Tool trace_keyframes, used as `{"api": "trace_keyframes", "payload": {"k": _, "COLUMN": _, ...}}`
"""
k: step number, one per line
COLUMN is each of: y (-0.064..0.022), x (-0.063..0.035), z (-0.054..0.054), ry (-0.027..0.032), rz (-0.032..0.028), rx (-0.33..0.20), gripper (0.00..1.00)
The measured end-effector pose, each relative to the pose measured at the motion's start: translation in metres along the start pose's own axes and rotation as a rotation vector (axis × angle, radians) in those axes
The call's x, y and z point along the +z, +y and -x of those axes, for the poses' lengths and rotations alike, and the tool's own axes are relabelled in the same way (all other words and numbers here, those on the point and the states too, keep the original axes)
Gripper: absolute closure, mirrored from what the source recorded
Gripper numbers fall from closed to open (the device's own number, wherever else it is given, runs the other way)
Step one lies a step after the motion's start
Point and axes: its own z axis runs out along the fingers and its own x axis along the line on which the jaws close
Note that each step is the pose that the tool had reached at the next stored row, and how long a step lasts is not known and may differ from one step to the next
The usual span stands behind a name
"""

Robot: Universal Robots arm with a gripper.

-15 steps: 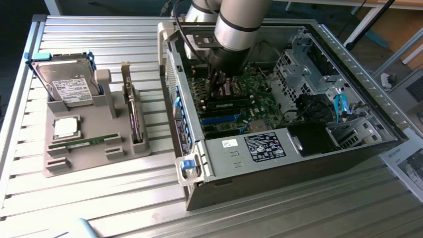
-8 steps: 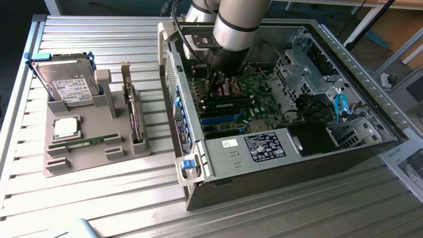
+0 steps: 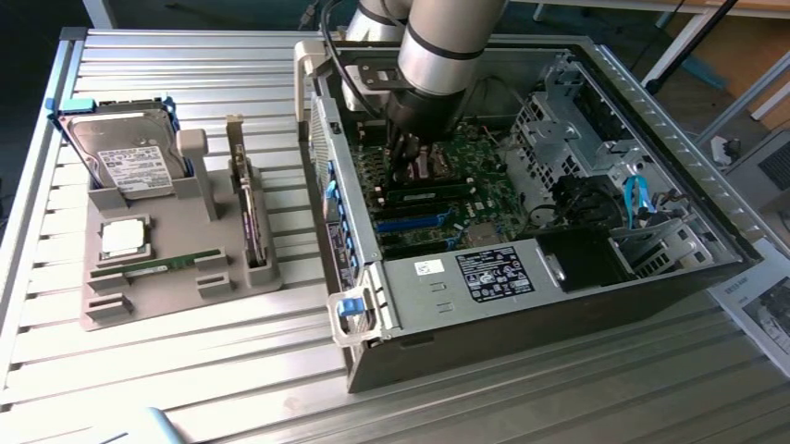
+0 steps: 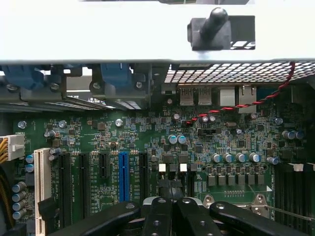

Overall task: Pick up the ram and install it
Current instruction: 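Press down the ram until it locks into place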

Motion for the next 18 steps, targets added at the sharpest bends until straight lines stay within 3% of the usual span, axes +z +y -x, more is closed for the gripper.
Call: {"api": "trace_keyframes", "payload": {"k": 18, "y": -0.0003, "x": 0.0087, "z": -0.0005, "ry": 0.0022, "rz": -0.0020, "rx": 0.000, "gripper": 0.90}}
